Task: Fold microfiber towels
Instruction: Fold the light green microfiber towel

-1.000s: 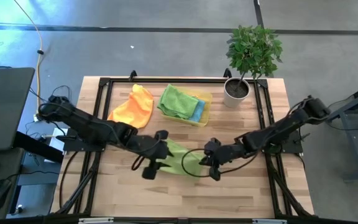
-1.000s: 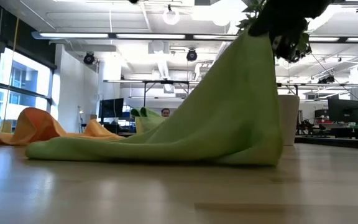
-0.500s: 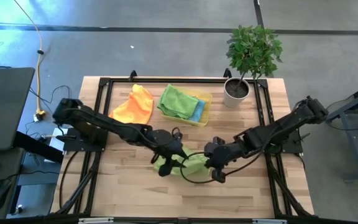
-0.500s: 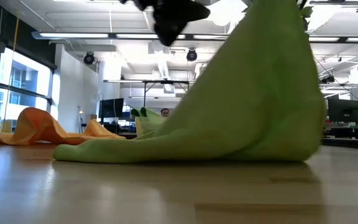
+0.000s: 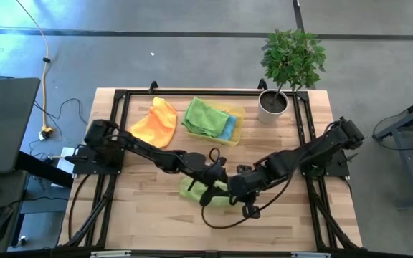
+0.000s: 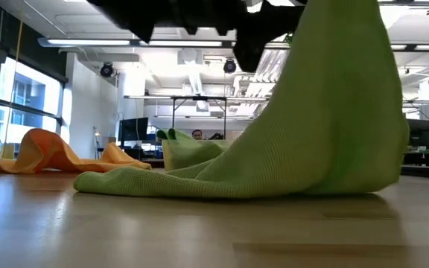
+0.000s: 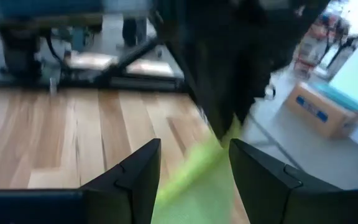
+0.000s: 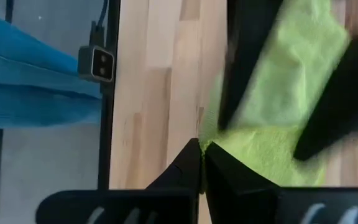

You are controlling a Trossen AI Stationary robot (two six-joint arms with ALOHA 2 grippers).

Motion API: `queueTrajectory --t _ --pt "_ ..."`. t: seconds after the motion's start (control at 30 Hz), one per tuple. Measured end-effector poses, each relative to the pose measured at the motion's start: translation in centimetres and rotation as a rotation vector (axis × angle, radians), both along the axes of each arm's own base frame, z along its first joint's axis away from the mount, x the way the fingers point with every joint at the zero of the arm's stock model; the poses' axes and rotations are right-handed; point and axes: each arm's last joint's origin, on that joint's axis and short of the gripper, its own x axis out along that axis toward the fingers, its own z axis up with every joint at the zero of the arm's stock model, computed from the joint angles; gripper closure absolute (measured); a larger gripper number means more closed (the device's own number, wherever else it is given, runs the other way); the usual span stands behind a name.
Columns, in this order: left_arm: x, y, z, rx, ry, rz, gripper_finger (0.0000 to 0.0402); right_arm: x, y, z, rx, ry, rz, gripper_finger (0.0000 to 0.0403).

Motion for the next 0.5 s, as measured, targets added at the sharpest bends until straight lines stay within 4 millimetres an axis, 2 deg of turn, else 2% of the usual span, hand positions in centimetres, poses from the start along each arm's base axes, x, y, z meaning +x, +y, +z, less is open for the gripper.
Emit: queueTrajectory --t 0.2,0.5 --pt "0.4 -0.1 -0.8 0.020 -0.011 -0.036 0.0220 1.0 0.3 1.0 -0.083 -0.056 0.063 0.0403" --pt "-0.1 -0.9 -0.8 -0.037 0.001 -0.301 0.0220 0.5 -0.1 2.4 -0.177 -0.010 0.059 0.0403"
